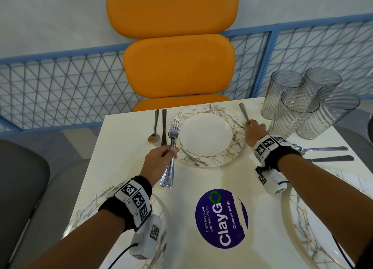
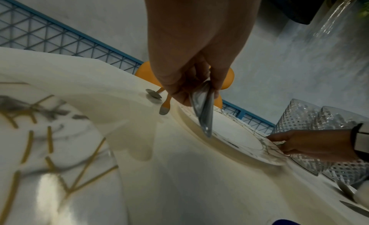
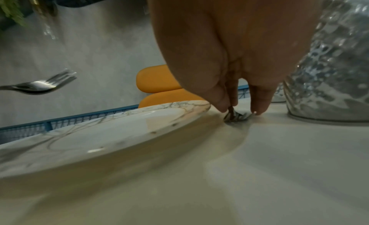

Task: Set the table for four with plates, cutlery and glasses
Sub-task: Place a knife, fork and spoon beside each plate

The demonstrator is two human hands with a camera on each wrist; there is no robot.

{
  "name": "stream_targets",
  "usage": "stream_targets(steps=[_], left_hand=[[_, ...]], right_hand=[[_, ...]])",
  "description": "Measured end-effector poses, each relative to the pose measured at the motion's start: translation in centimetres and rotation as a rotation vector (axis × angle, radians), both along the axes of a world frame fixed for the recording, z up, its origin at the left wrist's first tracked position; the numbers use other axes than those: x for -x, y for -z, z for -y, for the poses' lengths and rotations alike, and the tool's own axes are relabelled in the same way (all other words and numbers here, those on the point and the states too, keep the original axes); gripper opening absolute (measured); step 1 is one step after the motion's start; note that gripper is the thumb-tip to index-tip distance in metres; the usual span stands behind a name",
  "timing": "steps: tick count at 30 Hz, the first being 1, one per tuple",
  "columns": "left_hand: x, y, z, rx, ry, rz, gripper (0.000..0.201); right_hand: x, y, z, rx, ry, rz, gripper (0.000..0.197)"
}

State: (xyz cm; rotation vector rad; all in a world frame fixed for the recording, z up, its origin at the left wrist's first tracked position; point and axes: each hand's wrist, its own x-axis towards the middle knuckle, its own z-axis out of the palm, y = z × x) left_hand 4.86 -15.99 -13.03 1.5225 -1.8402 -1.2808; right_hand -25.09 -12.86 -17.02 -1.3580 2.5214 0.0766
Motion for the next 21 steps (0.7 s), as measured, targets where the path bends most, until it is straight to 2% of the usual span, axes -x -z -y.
stream_targets(steps=[11,21], left_hand=[[-0.7,0.3,-0.1,-0.03,-0.019,0.021,0.03],[0.0,-0.2,-1.0,-0.04,0.016,0.021,0.029]], right_hand=[[1.0,1.1,2.0,0.008,-0.006,0.04,0.046],[1.4,1.0,1.4,0.173,0.02,0.096,0.049]])
